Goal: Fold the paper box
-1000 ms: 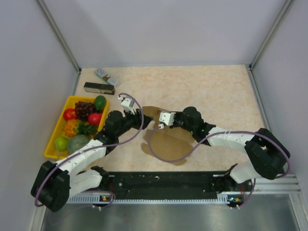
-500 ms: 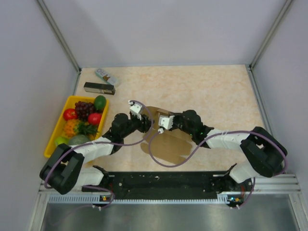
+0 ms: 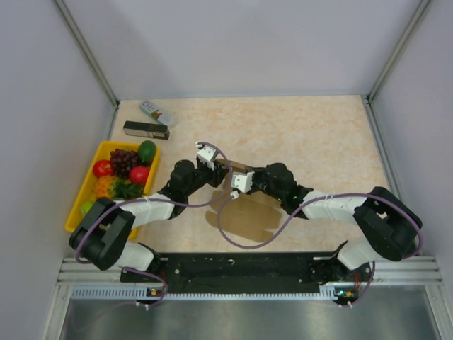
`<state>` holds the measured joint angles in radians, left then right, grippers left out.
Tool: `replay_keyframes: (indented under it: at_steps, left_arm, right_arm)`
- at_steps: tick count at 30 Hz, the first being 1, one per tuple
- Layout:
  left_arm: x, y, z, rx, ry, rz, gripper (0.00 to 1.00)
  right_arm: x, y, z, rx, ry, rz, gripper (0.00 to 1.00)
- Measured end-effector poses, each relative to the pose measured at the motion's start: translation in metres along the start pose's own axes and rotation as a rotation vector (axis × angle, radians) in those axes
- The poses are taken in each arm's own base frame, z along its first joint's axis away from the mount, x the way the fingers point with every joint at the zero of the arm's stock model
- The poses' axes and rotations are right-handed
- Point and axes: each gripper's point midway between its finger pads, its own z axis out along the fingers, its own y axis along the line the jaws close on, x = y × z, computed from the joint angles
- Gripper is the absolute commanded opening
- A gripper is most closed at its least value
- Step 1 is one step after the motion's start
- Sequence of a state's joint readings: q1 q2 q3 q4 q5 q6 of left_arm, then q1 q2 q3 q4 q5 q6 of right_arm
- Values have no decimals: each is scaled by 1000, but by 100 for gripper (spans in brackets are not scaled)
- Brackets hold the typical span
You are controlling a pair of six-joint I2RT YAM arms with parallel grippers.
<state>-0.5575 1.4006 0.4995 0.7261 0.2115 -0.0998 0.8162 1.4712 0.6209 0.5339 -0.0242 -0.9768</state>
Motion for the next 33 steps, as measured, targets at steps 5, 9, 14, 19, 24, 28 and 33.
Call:
replay_keyframes:
  at_steps: [5,9,14,19,24,28,33]
  left_arm:
    - [0,2,3,-13,3,27,22]
    - [0,3,5,-38,2,58,8]
    - [-3,7,9,-108,-25,83,0]
    - [-12,20,8,-216,-86,92,0]
    - [-7,27,4,-278,-113,109,0]
    - [-9,27,1,-305,-149,115,0]
    - [-8,27,5,-343,-191,111,0]
  right_arm:
    - [-4,-7,2,14,-9,0,0]
    - [-6,-9,2,20,-12,4,15]
    - [-5,-9,2,27,-3,30,39]
    - [2,-14,-2,80,27,103,70]
    - [11,-12,-11,118,65,206,85]
    - [14,-14,-23,152,103,371,90]
    - [3,-24,-47,203,124,686,98]
